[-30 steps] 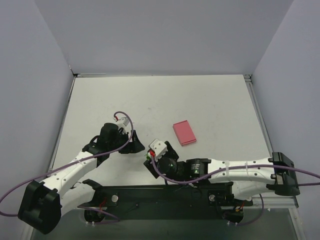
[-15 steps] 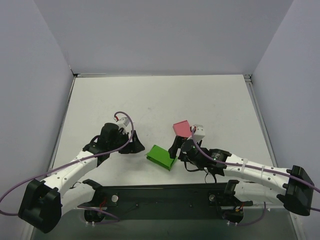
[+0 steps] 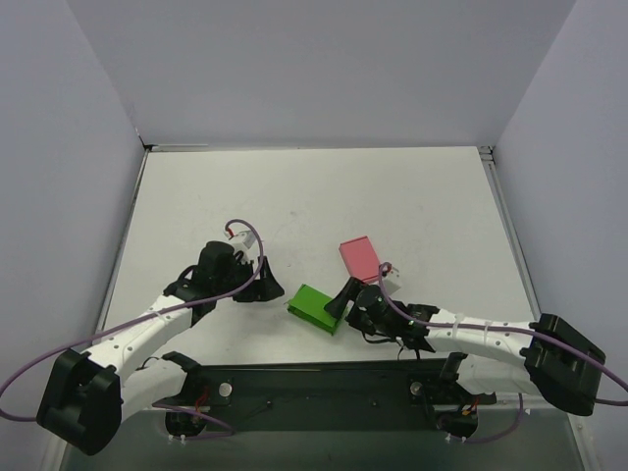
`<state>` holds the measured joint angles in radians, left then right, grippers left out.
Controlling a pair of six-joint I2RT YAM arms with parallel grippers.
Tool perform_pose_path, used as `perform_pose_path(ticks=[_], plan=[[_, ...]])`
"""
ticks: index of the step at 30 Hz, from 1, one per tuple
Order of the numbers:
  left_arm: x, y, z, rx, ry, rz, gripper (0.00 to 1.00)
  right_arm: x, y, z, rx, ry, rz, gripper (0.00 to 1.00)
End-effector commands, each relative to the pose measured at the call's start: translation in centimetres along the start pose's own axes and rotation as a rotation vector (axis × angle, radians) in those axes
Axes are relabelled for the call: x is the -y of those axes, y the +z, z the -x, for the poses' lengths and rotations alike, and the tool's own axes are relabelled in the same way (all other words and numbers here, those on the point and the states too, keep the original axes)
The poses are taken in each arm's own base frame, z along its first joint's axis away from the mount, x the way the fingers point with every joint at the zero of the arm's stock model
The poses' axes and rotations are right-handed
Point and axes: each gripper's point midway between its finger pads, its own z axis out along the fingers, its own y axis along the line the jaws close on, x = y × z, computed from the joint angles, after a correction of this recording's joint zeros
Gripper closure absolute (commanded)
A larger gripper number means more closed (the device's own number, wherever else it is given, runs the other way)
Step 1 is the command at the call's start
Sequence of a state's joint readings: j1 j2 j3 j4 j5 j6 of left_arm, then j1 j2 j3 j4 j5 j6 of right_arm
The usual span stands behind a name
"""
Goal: Fold the paper box
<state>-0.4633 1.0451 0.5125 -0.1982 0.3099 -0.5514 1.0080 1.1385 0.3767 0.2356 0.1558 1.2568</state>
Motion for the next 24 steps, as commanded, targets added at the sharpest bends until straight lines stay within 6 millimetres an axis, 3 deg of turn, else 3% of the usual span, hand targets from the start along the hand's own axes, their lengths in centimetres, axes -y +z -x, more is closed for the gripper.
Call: perform_pose_path(ticks=[1,5,11,16,17,18,19,20,24], plan=[[0.9,0.2,1.0,0.033,0.036,-0.029,0.19,-0.3,0.8,0.4,0.033,0.080,0.022,0.29],[1.2,0.6,0.9,0.029,0.044,-0.039,0.19,1.2,1.5,-0.1,0.030,0.103,-0.012,0.34],[1.6,0.9,0.3,0.014,0.051,-0.051,0.19,3.7,2.3,-1.3,0.014,0.159,-0.044,0.65],[2.3,1.1,-0.1,0.017,0.042,-0.100,0.19,4.8,2.5,-1.6,0.012,0.170,-0.041,0.84],[2.3,1.2,-0.3,0.014,0.039,-0.106,0.19,5.2,2.5,-1.7,0.012,0.178,-0.043,0.96],[2.3,1.3,-0.4,0.011,0.037,-0.107,0.19,4.8,2.5,-1.5,0.021,0.196,-0.016,1.00],[2.1,1.4,-0.6,0.005,0.031,-0.103,0.19,4.9,2.6,-1.5,0.023,0.204,-0.010,1.00],[2.0,1.5,-0.7,0.004,0.031,-0.105,0.19,6.3,2.5,-1.9,0.020,0.206,-0.031,1.00],[1.7,2.1,-1.5,-0.008,0.009,-0.118,0.19,6.1,2.5,-1.7,0.025,0.269,0.042,1.00]])
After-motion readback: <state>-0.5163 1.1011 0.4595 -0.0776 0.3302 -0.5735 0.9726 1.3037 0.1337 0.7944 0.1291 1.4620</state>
